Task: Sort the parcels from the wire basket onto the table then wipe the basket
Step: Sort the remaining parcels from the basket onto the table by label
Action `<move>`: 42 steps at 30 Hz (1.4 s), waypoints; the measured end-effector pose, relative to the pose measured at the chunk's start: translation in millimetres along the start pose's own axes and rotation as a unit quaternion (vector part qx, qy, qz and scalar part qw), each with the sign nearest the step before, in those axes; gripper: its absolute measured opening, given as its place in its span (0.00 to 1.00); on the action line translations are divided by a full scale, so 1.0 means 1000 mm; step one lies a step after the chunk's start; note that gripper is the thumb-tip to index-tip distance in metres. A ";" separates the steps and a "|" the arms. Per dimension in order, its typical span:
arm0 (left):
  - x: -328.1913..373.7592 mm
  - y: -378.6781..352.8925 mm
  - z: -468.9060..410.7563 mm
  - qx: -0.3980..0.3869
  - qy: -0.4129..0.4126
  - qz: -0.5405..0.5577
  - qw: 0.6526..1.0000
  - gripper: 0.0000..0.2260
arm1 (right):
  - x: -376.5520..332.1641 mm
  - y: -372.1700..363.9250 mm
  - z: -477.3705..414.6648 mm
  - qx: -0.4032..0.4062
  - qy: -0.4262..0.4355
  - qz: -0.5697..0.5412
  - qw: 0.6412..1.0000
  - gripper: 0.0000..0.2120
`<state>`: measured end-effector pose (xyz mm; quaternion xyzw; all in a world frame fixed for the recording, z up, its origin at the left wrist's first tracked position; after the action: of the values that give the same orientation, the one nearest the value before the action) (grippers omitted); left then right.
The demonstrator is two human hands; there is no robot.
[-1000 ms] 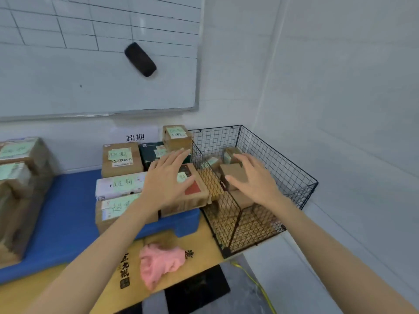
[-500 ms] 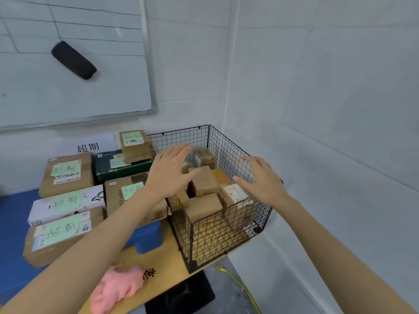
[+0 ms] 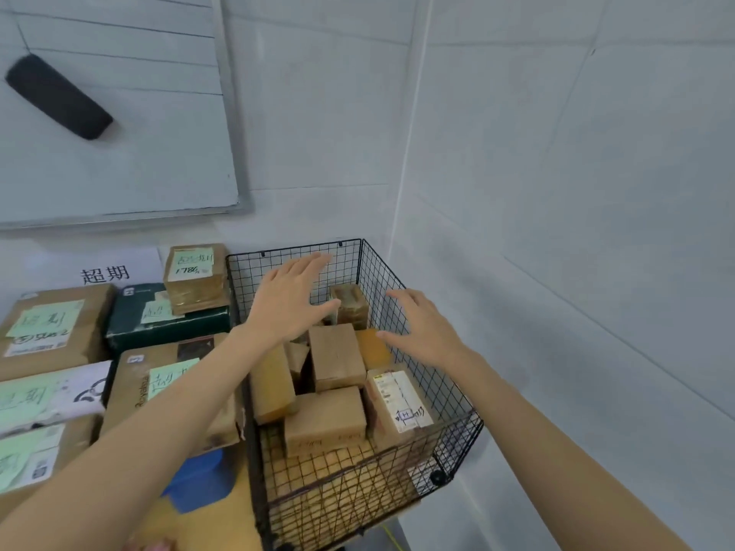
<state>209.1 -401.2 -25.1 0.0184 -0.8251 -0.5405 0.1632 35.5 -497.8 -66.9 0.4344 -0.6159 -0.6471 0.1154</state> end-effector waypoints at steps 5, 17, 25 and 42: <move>-0.021 -0.036 -0.015 -0.037 0.047 0.009 0.998 0.32 | 0.018 -0.036 -0.036 -0.060 -0.003 -0.024 0.998 0.38; -0.078 -0.124 -0.007 -0.128 0.225 0.047 0.965 0.33 | 0.039 -0.132 -0.106 -0.189 0.013 -0.014 0.982 0.39; -0.092 -0.200 0.014 -0.201 0.263 0.048 0.942 0.35 | 0.075 -0.184 -0.112 -0.236 -0.032 -0.004 0.971 0.44; -0.097 -0.283 0.025 -0.243 0.306 0.183 0.902 0.42 | 0.102 -0.235 -0.106 -0.249 -0.047 0.007 0.967 0.43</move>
<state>252.2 -476.8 -312.9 -0.0089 -0.5668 -0.6523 0.5032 140.3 -591.5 -306.6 0.3572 -0.4432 -0.7987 0.1951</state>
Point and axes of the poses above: each hand's wrist, its own z-axis away from the middle knuckle, its own y-axis out of the back of the hand, x = y × z, the point moved 8 cm from there along -z, towards the middle knuckle
